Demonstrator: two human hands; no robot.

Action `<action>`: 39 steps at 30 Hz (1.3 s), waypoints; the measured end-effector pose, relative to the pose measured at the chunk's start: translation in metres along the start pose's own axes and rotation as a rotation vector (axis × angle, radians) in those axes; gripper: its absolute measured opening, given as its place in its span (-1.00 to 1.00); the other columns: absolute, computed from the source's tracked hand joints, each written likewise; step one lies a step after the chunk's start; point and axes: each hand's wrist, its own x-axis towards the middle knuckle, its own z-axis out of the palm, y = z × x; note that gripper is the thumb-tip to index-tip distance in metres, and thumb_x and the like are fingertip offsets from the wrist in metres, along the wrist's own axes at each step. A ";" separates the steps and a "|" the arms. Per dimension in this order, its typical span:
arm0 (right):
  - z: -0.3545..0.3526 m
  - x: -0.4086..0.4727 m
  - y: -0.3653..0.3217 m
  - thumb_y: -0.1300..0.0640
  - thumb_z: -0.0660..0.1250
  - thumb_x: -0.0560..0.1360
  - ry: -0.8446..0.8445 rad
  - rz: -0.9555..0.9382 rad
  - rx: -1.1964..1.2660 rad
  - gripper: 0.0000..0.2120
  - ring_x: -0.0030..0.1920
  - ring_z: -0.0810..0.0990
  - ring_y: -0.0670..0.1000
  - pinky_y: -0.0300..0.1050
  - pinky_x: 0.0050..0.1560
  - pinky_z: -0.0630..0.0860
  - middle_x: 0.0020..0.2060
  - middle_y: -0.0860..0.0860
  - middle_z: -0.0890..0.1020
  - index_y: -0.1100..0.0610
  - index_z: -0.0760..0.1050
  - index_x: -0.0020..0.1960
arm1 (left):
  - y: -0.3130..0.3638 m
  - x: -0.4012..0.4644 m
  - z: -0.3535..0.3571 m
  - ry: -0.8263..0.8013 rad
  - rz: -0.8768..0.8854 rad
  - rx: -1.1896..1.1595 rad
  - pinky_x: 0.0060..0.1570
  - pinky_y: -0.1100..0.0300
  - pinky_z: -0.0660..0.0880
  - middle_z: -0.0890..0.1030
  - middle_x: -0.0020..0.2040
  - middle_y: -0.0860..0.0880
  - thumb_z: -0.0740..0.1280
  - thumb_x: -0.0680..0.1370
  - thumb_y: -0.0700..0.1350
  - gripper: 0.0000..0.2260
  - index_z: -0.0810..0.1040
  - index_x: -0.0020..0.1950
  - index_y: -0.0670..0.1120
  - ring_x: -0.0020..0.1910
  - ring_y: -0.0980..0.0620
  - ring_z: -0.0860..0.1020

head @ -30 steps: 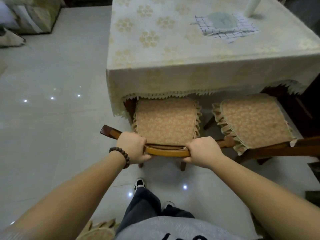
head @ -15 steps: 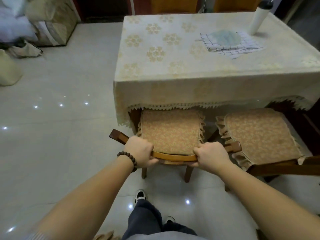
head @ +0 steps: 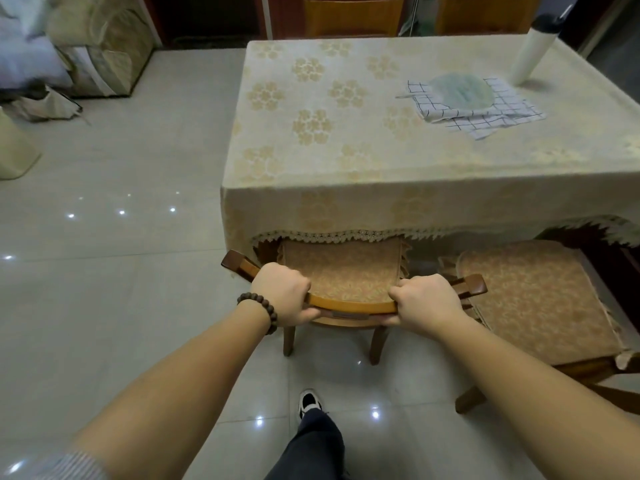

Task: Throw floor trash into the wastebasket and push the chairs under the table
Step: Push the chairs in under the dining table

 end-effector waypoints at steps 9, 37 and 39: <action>-0.007 0.071 0.057 -0.43 0.10 0.38 -0.080 0.004 -0.004 -0.47 -0.11 0.59 0.06 -0.14 -0.31 0.31 -0.16 -0.04 0.59 0.01 0.50 -0.08 | -0.041 0.077 -0.007 -0.028 -0.021 0.008 -0.40 0.20 0.38 0.45 -0.42 0.06 0.05 0.40 0.44 -0.48 0.39 -0.36 0.01 -0.45 0.08 0.43; 0.023 0.146 0.175 -0.39 0.18 0.39 -0.044 0.014 0.002 -0.38 0.24 0.45 0.15 0.25 0.34 0.16 0.19 0.09 0.54 0.04 0.41 0.23 | -0.034 0.191 -0.006 -0.124 -0.309 -0.073 0.22 -0.09 0.28 0.55 0.12 -0.06 -0.11 0.29 0.50 -0.28 0.44 0.10 0.03 0.12 -0.07 0.47; 0.021 0.136 0.169 -0.44 0.17 0.35 0.030 0.115 0.006 -0.20 0.45 0.20 0.17 0.37 0.39 -0.12 0.42 0.14 0.33 0.03 0.25 0.43 | -0.025 0.183 -0.005 -0.067 -0.408 -0.064 0.41 -0.22 -0.05 0.20 0.50 -0.12 -0.06 0.32 0.51 -0.14 0.17 0.47 0.01 0.47 -0.13 0.11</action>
